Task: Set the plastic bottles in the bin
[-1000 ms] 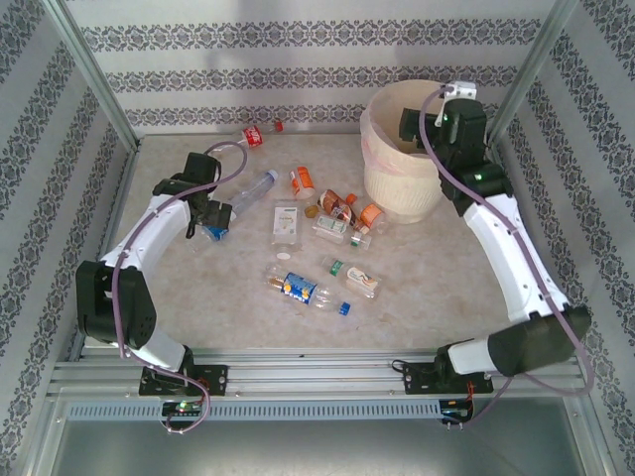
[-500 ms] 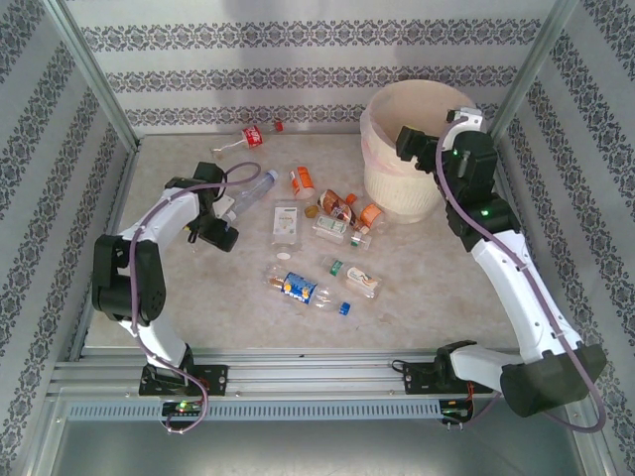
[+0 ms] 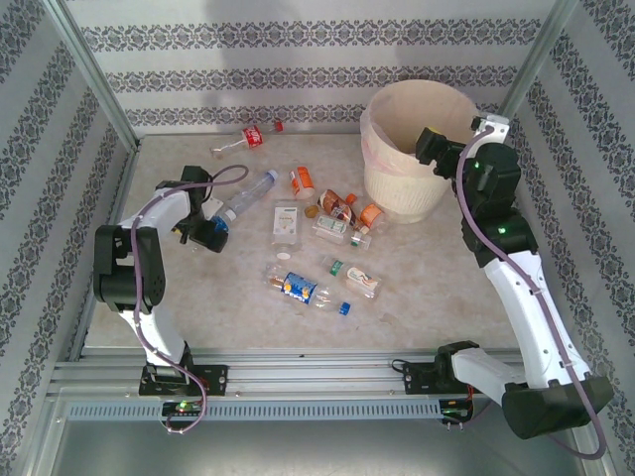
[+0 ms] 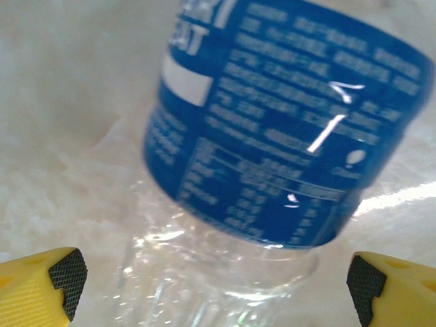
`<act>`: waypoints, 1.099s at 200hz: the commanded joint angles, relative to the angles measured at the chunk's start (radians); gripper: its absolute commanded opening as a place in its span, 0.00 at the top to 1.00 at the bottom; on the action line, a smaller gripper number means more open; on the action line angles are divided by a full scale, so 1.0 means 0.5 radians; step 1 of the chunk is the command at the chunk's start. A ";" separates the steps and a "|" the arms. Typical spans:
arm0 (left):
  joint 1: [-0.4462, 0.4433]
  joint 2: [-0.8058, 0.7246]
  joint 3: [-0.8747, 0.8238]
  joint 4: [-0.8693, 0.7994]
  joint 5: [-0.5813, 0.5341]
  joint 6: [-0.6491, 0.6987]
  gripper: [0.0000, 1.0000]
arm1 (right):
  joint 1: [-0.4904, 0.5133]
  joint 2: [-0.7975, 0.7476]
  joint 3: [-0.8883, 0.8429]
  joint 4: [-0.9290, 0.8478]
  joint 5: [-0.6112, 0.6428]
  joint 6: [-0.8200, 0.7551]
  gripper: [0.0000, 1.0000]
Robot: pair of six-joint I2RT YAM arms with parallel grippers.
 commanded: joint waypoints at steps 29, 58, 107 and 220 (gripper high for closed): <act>-0.003 0.121 -0.049 0.024 0.008 0.036 0.08 | -0.044 -0.071 -0.001 -0.031 0.021 -0.013 0.02; -0.028 0.108 -0.044 0.033 0.039 0.024 0.15 | -0.045 -0.095 -0.011 -0.044 -0.001 0.002 0.02; -0.037 0.100 -0.011 0.007 0.087 0.005 0.43 | -0.045 -0.093 -0.008 -0.030 -0.008 0.027 0.02; -0.043 -0.130 0.152 0.012 0.410 -0.352 0.84 | -0.047 -0.091 -0.032 -0.008 -0.069 0.082 0.02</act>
